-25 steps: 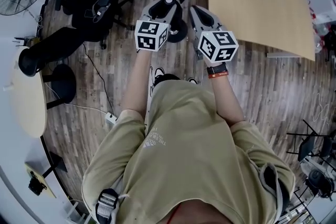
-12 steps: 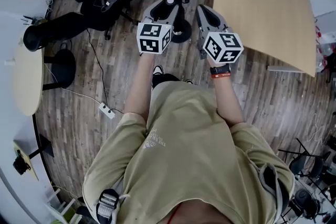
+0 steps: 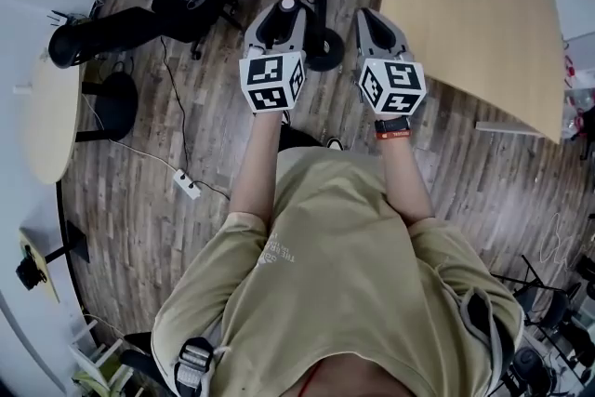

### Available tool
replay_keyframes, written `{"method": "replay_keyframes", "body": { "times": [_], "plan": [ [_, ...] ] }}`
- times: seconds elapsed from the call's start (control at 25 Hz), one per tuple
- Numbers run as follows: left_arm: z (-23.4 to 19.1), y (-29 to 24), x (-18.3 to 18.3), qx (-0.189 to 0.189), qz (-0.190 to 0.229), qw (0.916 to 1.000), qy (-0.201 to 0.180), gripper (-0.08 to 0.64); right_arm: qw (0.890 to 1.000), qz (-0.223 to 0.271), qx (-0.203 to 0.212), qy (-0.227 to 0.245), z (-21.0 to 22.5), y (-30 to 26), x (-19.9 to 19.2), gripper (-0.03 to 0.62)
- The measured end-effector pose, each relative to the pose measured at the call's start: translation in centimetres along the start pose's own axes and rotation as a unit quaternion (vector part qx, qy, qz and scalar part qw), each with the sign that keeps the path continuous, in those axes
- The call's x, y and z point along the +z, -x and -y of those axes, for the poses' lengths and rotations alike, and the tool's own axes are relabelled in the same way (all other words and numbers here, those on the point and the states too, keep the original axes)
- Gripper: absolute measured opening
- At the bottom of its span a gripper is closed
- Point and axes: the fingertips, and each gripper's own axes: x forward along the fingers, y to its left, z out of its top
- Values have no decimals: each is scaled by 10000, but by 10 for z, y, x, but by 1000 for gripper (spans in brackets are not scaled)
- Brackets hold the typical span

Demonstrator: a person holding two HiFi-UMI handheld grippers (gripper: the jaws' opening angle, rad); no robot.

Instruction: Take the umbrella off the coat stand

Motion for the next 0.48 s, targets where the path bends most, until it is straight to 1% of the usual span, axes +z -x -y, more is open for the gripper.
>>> {"method": "replay_keyframes", "body": {
  "times": [0.08,0.2,0.48],
  "plan": [
    [3,10,1,128,102,9999,-41,184,9999,-2,-29,154,-3,6,0,14],
    [8,19,-1,203,192,9996,-49,184,9995,2,-36,319,-6,13,-1,14],
    [14,39,-7,116,218,9997,-20,184,9995,31,12,311,-20,27,2,14]
  ]
}}
